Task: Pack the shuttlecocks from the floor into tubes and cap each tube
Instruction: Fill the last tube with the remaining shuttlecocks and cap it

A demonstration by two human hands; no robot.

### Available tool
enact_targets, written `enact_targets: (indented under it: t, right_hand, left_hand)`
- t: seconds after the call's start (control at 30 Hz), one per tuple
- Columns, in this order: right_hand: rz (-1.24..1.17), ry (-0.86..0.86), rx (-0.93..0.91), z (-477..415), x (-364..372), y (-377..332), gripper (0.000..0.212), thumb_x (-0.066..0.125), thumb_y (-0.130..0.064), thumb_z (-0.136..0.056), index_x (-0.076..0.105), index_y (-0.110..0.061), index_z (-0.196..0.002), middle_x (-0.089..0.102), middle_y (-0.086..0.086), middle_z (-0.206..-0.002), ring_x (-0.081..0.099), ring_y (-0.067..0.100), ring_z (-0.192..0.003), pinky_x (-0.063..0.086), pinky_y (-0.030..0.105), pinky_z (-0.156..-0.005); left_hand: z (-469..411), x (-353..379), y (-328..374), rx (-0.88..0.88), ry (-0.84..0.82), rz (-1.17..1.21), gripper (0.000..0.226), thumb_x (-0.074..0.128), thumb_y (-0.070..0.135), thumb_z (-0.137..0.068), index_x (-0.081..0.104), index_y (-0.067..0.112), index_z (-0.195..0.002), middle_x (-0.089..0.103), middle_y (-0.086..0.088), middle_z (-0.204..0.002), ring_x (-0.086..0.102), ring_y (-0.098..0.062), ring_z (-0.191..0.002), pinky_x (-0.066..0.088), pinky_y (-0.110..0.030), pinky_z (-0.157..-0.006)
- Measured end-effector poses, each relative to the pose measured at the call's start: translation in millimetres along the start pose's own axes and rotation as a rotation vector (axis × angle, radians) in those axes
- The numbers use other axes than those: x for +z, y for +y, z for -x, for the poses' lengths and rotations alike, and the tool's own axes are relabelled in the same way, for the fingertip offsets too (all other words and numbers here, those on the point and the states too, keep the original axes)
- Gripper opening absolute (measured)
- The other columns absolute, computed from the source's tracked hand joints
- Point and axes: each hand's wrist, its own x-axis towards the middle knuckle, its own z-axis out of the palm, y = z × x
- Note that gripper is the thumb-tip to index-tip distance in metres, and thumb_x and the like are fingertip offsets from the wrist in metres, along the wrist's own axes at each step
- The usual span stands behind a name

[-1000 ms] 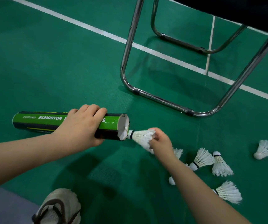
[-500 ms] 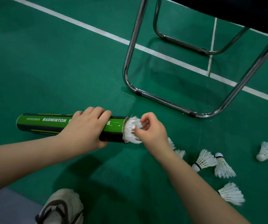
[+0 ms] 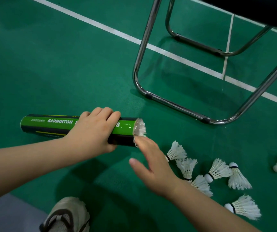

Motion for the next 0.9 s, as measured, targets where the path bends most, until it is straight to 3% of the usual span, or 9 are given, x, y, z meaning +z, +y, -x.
enact_targets:
  t: [0.1,0.2,0.3,0.4,0.5,0.6,0.67,0.77,0.9]
  right_hand:
    - [0.199,-0.308,0.018,-2.3,-5.0,-5.0,0.06,0.048,-0.038,-0.075,0.044,-0.006,-0.126,0.053,0.014,-0.121,0.043,0.023,-0.111,0.032,0.029,-0.102]
    - [0.355,-0.524,0.026,-8.6,-8.4,-13.7,0.037,0.058,-0.027,-0.08,0.05,-0.003,-0.107,0.055,0.019,-0.109,0.047,0.03,-0.102,0.038,0.028,-0.082]
    - [0.347,-0.6,0.119,-15.1,-6.0,-14.3,0.037,0.061,-0.031,-0.08,0.046,-0.006,-0.103,0.053,0.016,-0.099,0.048,0.03,-0.089,0.032,0.023,-0.07]
    - [0.349,-0.601,0.165,-17.7,-5.0,-8.2,0.052,0.064,-0.04,-0.078,0.046,-0.01,-0.117,0.054,0.013,-0.11,0.045,0.026,-0.096,0.036,0.023,-0.077]
    - [0.375,-0.529,0.105,-17.1,-4.5,-3.8,0.068,0.067,-0.051,-0.075,0.044,-0.019,-0.131,0.051,0.01,-0.129,0.039,0.027,-0.116,0.031,0.027,-0.1]
    - [0.318,-0.415,0.068,-19.9,-11.2,0.3,0.072,0.069,-0.054,-0.072,0.044,-0.026,-0.134,0.048,0.004,-0.136,0.036,0.022,-0.121,0.024,0.029,-0.107]
    - [0.416,-0.365,-0.052,-19.6,-18.1,9.6,0.06,0.062,-0.057,-0.076,0.055,-0.021,-0.124,0.059,0.004,-0.123,0.044,0.021,-0.115,0.021,0.032,-0.107]
    - [0.389,-0.091,-0.215,-6.2,-34.1,33.9,0.038,0.048,-0.05,-0.086,0.067,-0.017,-0.085,0.068,-0.001,-0.082,0.059,0.017,-0.086,0.029,0.036,-0.101]
    - [0.438,0.254,-0.069,11.3,-62.2,74.4,0.035,0.043,-0.032,-0.09,0.06,-0.018,-0.063,0.056,-0.009,-0.062,0.051,0.012,-0.061,0.036,0.035,-0.091]
  left_hand:
    - [2.5,1.1,0.8,0.066,-0.012,-0.008,0.076,0.079,0.042,-0.038,0.049,0.015,-0.103,0.058,-0.006,-0.091,0.058,-0.029,-0.078,0.049,-0.039,-0.062]
    - [5.6,4.6,6.0,0.189,-0.054,-0.049,0.082,0.08,0.044,-0.037,0.048,0.014,-0.106,0.059,-0.007,-0.095,0.059,-0.029,-0.082,0.049,-0.039,-0.064]
    - [6.0,7.3,10.2,0.224,-0.097,-0.076,0.083,0.08,0.043,-0.035,0.048,0.013,-0.106,0.06,-0.008,-0.094,0.059,-0.029,-0.081,0.049,-0.04,-0.063]
    - [5.6,8.6,11.3,0.206,-0.13,-0.061,0.086,0.081,0.043,-0.032,0.047,0.012,-0.105,0.06,-0.008,-0.092,0.059,-0.029,-0.079,0.05,-0.04,-0.06]
    - [2.2,7.9,12.8,0.183,-0.154,-0.063,0.087,0.08,0.044,-0.031,0.047,0.012,-0.104,0.06,-0.008,-0.09,0.06,-0.029,-0.077,0.05,-0.039,-0.059]
    - [-2.4,5.5,15.2,0.159,-0.149,-0.055,0.082,0.079,0.044,-0.033,0.048,0.012,-0.102,0.059,-0.007,-0.088,0.059,-0.029,-0.075,0.049,-0.037,-0.058]
    - [-5.5,4.1,16.7,0.145,-0.135,-0.046,0.078,0.078,0.044,-0.036,0.049,0.013,-0.101,0.059,-0.006,-0.087,0.059,-0.028,-0.075,0.048,-0.037,-0.057]
    - [-7.3,3.8,18.1,0.126,-0.139,-0.044,0.073,0.079,0.042,-0.037,0.052,0.012,-0.098,0.058,-0.006,-0.084,0.058,-0.028,-0.072,0.048,-0.038,-0.055]
    - [-6.9,4.9,19.2,0.104,-0.164,-0.049,0.068,0.079,0.041,-0.038,0.056,0.012,-0.094,0.057,-0.005,-0.082,0.058,-0.027,-0.07,0.048,-0.037,-0.053]
